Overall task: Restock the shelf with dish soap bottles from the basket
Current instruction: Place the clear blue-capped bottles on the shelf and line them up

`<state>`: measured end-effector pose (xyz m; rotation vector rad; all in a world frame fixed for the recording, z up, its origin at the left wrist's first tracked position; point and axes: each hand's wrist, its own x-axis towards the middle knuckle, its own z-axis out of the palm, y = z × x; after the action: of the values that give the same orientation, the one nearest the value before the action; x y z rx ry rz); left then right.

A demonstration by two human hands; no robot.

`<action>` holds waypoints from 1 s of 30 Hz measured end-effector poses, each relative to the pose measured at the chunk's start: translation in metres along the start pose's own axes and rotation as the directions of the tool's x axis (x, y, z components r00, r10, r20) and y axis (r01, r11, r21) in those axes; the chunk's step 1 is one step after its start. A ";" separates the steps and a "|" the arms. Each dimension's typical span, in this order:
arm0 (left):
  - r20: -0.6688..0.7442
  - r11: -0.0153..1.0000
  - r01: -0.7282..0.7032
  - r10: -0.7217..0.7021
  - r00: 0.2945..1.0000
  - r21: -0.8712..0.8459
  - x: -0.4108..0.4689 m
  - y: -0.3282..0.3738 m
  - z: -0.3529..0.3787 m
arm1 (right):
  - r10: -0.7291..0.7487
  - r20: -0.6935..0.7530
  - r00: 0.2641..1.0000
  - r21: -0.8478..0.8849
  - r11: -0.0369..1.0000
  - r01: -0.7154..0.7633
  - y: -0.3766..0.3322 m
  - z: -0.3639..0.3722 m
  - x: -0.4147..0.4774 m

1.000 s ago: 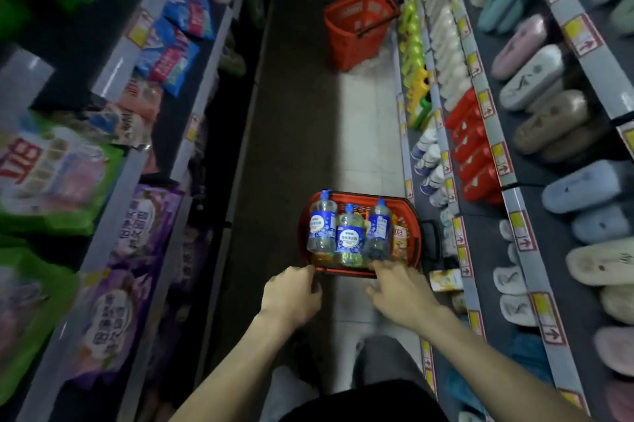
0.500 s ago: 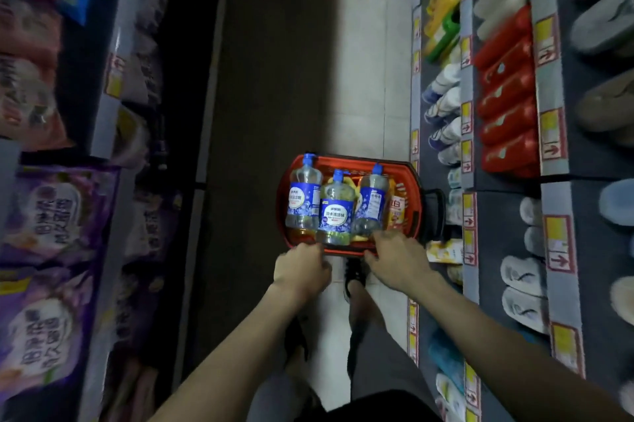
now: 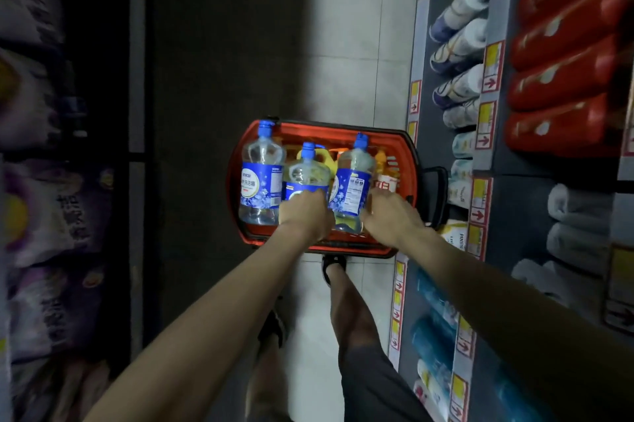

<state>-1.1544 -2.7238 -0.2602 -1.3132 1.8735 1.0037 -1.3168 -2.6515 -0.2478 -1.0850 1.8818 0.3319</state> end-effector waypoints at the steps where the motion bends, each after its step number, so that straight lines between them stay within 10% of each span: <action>1: 0.006 0.999 0.016 -0.015 1.000 -0.040 0.010 0.001 0.005 | 0.027 0.007 1.000 0.073 0.997 -0.027 0.003 0.005 0.009; 5: 0.033 0.983 0.050 -0.045 0.998 -0.176 0.036 0.004 0.030 | 0.199 0.043 0.979 0.480 0.856 -0.195 0.003 0.021 0.042; 10: 0.036 0.849 0.147 -0.150 0.988 -0.508 0.048 0.006 0.058 | 0.378 0.241 0.894 0.834 0.390 -0.389 -0.003 0.029 0.073; 18: 0.021 0.592 0.233 -0.343 0.939 -0.772 0.047 0.011 0.086 | 0.447 0.214 0.868 0.838 0.373 -0.399 -0.022 0.053 0.117; 30: 0.004 0.658 0.192 -0.276 0.961 -0.729 0.049 0.006 0.092 | 0.495 0.115 0.861 0.862 0.381 -0.334 0.002 0.070 0.121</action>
<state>-1.1685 -2.6665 -0.3465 -2.0361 1.3269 1.6495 -1.3028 -2.6747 -0.3851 0.1022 2.0436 -0.4577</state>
